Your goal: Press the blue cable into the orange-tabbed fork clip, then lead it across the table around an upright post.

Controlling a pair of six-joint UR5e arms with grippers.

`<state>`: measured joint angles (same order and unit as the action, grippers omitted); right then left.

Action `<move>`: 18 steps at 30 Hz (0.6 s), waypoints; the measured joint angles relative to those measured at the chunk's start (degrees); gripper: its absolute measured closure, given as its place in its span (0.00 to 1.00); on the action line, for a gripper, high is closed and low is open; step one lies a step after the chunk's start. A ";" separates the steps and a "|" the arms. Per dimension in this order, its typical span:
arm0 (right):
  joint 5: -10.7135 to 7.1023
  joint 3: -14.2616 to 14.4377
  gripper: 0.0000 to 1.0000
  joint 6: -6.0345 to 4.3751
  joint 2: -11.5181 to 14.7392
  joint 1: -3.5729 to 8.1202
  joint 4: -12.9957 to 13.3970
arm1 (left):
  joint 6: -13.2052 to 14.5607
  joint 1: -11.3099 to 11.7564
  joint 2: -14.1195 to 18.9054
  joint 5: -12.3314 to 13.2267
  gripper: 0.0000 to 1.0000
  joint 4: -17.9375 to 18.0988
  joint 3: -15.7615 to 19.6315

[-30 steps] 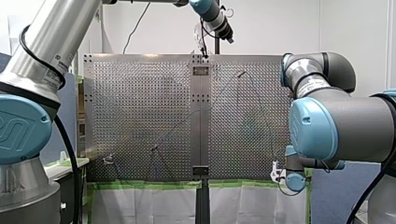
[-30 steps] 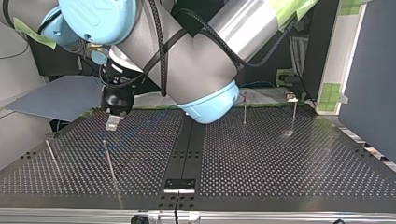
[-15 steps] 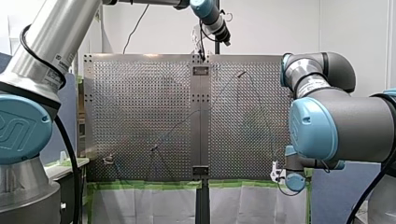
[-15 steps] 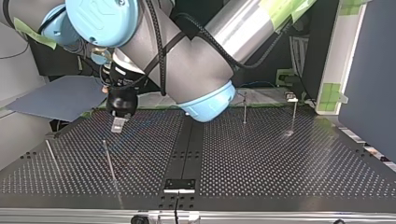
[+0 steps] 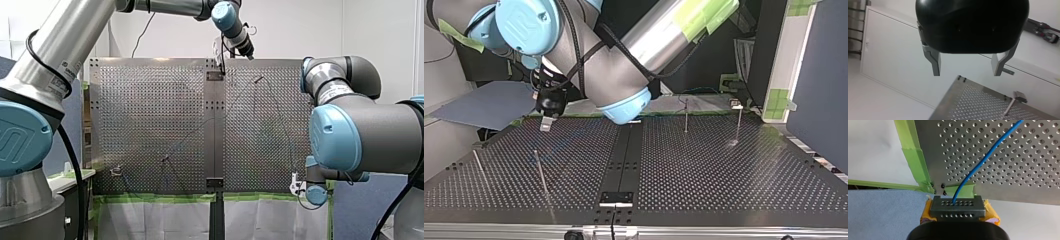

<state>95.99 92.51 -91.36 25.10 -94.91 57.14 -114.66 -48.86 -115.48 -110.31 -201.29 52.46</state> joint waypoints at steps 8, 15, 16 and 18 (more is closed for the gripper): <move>-0.16 0.00 1.00 -0.14 0.00 0.02 -0.11 | -1.01 0.04 0.02 -0.08 0.00 2.12 2.53; -0.17 0.00 1.00 -0.08 0.00 0.03 -0.47 | -1.08 0.13 -0.01 -0.05 0.00 2.17 2.66; -0.17 0.00 1.00 -0.07 0.00 0.03 -0.50 | -1.08 0.13 0.01 -0.05 0.00 2.16 2.67; -0.17 -0.01 1.00 -0.07 0.00 0.03 -0.50 | -1.08 0.15 0.01 -0.06 0.00 2.14 2.66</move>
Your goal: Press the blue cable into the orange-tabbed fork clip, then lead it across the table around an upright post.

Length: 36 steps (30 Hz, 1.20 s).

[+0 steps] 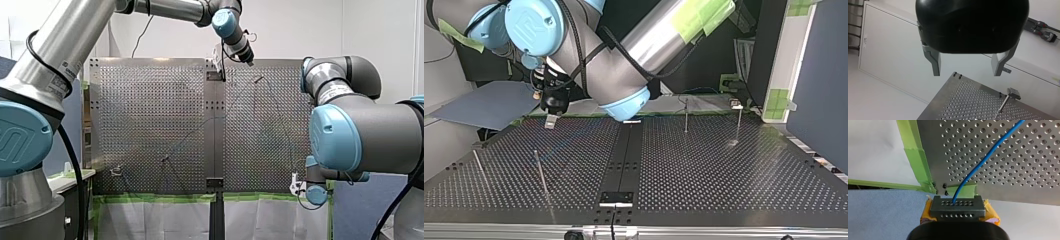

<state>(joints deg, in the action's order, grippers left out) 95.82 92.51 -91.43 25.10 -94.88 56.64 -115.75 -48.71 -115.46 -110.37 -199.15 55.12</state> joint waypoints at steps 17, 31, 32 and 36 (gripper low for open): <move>0.00 0.00 1.00 0.00 0.00 0.03 -0.03 | -0.01 0.05 0.03 -5.12 0.00 -0.86 -0.03; -0.08 0.01 1.00 0.01 -0.01 0.00 -0.02 | 1.08 -0.23 0.09 -12.84 0.00 -1.45 -0.02; -0.11 0.02 1.00 0.00 -0.01 0.00 -0.02 | 1.45 -0.26 0.10 -13.43 0.00 -1.47 -0.02; -0.16 0.01 1.00 0.01 -0.01 0.00 -0.03 | 2.93 -0.56 0.05 -14.20 0.00 -0.94 -0.03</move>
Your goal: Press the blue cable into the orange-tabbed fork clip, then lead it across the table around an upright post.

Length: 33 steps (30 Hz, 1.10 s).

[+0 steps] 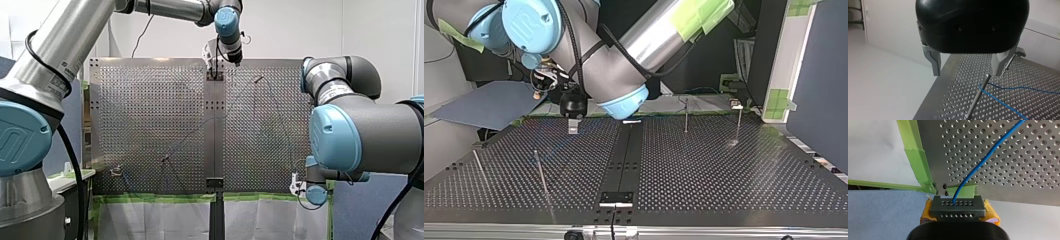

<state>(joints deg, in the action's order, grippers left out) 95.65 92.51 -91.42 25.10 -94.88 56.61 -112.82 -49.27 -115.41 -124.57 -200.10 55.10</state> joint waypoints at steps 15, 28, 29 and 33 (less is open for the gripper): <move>-0.02 0.00 1.00 0.04 0.01 0.00 -0.22 | 8.29 -1.37 -0.07 7.55 0.00 7.36 1.62; -0.02 0.00 1.00 0.15 0.01 -0.10 -0.55 | 15.23 0.54 -2.46 11.17 0.00 14.30 6.06; -0.02 -0.01 1.00 0.16 0.01 -0.10 -0.57 | 15.82 0.62 -2.54 11.40 0.00 14.90 5.96; -0.02 -0.01 1.00 0.17 0.01 -0.09 -0.60 | 17.86 0.73 -2.63 11.47 0.00 16.57 5.39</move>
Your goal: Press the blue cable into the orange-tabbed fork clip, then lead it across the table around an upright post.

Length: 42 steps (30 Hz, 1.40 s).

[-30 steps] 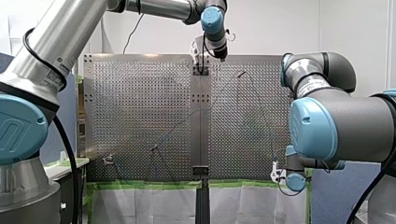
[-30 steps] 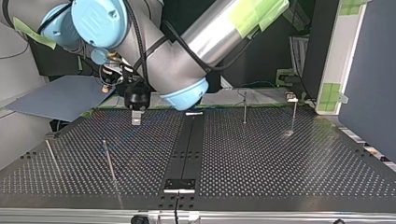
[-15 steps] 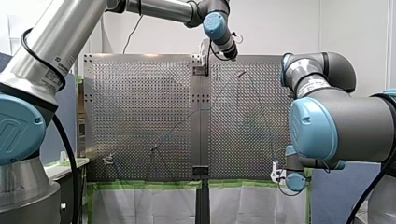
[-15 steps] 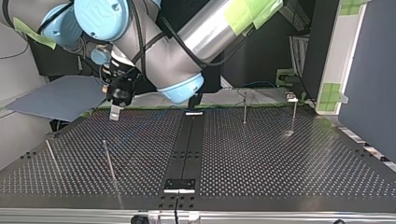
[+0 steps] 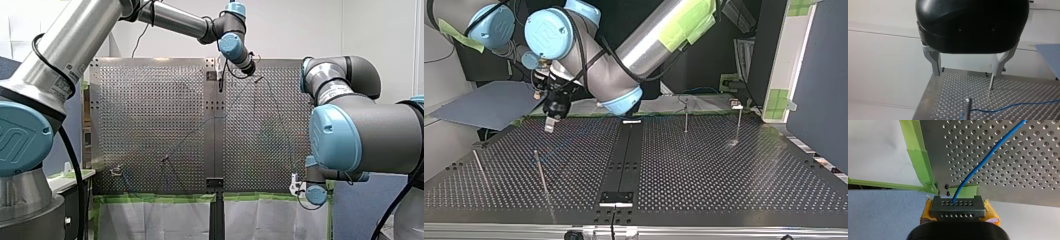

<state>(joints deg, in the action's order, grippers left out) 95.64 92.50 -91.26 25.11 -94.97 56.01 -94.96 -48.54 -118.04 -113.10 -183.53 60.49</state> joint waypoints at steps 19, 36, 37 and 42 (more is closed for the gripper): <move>0.00 0.01 1.00 0.01 0.00 0.10 -0.01 | 2.30 -0.08 0.01 -0.93 0.00 -1.41 -1.19; -0.01 0.01 1.00 0.00 0.01 0.09 -0.10 | 2.06 -0.59 0.05 -2.89 0.00 -1.49 -1.18; -0.01 0.01 1.00 0.00 0.01 0.09 -0.10 | 2.06 -0.60 0.05 -2.94 0.00 -1.49 -1.19; 0.00 0.01 1.00 0.00 0.01 0.09 -0.10 | 2.06 -0.66 0.03 -3.03 0.00 -1.50 -1.18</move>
<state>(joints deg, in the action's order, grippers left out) 95.63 92.51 -91.25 25.12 -94.88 55.91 -92.90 -49.20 -118.00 -116.13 -185.02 59.31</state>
